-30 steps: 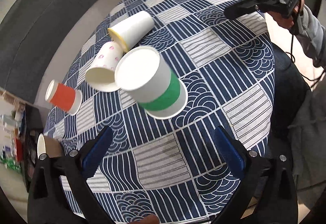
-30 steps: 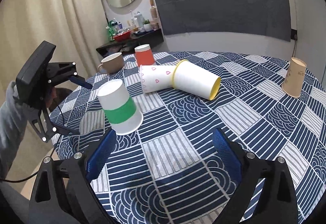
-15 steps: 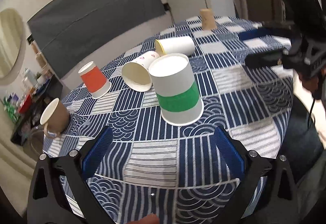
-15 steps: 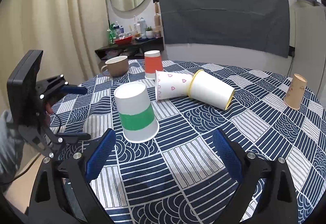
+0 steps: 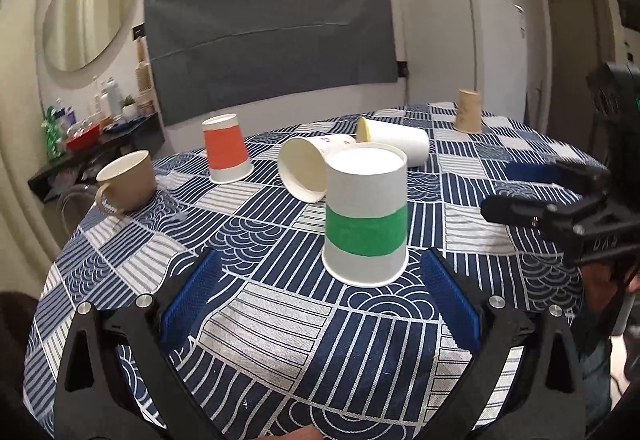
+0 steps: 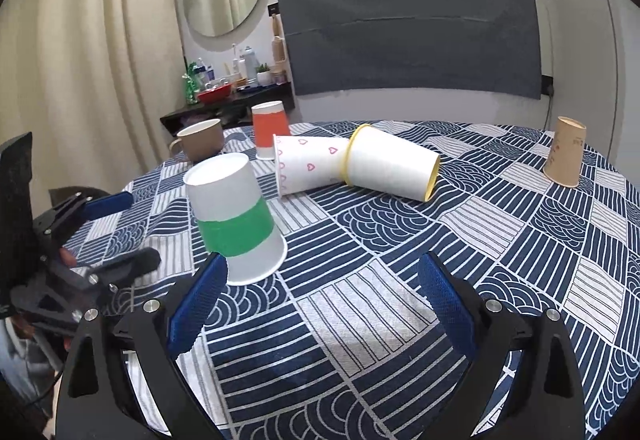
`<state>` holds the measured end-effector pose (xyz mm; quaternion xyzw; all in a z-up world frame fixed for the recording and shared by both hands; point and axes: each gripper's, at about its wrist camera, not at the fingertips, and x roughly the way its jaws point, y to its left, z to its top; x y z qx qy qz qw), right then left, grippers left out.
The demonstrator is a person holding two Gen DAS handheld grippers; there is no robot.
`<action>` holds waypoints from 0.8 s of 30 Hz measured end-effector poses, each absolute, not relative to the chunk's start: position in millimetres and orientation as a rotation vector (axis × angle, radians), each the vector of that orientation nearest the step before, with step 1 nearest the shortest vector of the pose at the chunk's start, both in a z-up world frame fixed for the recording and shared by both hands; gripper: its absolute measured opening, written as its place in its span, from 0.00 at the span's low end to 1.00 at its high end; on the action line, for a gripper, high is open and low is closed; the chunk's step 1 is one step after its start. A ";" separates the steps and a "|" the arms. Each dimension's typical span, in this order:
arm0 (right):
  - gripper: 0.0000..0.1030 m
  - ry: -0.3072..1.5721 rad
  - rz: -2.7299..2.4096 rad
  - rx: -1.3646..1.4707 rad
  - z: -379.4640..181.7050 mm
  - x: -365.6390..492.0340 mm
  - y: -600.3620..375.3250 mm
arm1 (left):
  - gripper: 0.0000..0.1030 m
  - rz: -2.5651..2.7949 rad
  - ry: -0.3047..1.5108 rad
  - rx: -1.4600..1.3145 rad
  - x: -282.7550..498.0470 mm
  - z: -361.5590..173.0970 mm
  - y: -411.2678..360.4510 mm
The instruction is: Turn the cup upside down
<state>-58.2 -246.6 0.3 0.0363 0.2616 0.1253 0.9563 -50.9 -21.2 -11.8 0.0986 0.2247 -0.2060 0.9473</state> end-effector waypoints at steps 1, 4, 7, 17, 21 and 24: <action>0.89 0.531 0.249 0.067 -0.8 -58.0 -246.7 | 0.95 -0.406 0.462 0.193 -50.6 -12.6 -20.8; 0.89 0.527 0.240 0.049 -4.4 -58.2 -246.2 | 0.95 -0.381 0.477 0.180 -55.5 -16.6 -20.5; 0.89 0.536 0.239 0.045 -7.2 -57.0 -245.6 | 0.95 -0.359 0.505 0.164 -59.7 -22.3 -22.0; 0.89 0.517 0.246 0.027 -7.4 -59.7 -243.0 | 0.95 -0.306 0.532 0.126 -70.6 -37.0 -28.0; 0.89 0.526 0.250 0.010 -9.5 -59.3 -239.3 | 0.95 -0.322 0.531 0.130 -68.3 -39.3 -28.3; 0.89 0.534 0.254 0.004 -10.9 -58.2 -237.7 | 0.95 -0.327 0.530 0.134 -66.0 -40.2 -28.2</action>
